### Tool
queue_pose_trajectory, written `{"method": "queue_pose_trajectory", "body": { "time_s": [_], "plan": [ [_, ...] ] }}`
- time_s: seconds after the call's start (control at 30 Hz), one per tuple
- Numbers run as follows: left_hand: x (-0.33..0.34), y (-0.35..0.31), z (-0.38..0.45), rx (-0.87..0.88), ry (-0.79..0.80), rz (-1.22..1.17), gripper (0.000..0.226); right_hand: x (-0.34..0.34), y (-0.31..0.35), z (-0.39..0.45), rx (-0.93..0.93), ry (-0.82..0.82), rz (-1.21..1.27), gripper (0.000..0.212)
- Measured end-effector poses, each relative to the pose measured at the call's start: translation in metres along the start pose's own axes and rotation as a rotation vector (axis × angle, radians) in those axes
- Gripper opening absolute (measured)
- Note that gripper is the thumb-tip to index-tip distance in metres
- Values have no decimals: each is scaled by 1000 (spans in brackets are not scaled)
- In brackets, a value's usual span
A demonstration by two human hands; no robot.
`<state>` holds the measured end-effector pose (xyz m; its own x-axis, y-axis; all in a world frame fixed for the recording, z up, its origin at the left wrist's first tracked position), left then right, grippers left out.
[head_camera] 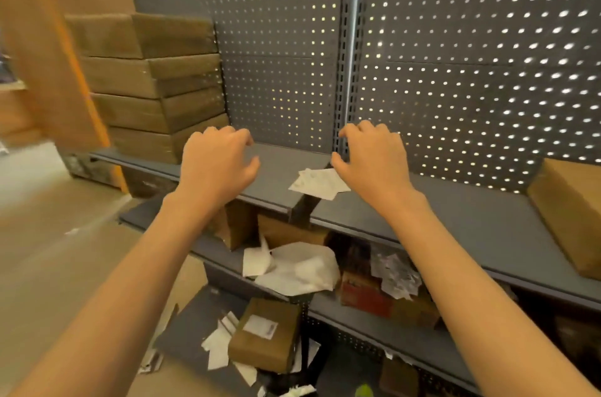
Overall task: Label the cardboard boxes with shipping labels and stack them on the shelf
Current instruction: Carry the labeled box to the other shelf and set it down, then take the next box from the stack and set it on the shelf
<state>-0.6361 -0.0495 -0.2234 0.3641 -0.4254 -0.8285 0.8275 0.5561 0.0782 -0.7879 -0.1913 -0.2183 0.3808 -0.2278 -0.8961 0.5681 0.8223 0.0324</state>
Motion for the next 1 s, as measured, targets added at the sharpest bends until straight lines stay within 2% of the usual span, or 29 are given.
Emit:
{"method": "queue_pose_trajectory", "body": {
  "time_s": [0.23,0.57,0.83,1.0],
  "plan": [
    [-7,125,4,-111,-49,91,31,13,122,67,-175,-23,44,34],
    [2,274,52,-204,-100,157,30,54,245,174,-291,-50,73,33],
    [16,389,118,-200,-154,187,31,51,310,277,-247,-206,117,33],
    [32,434,154,-169,-195,141,31,55,337,316,-195,-249,63,36]
  ]
}}
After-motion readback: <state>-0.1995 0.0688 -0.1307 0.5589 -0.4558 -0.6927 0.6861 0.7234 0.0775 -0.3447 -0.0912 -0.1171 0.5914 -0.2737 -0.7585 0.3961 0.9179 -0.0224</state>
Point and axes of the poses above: each hand's wrist, its own z-axis towards the middle knuckle, its own x-axis out of the palm, y = z × x, the point moved 1 cm from there along z, towards the middle knuckle, and after that the axes turned 9 degrees about y, right-handed, at the moved point
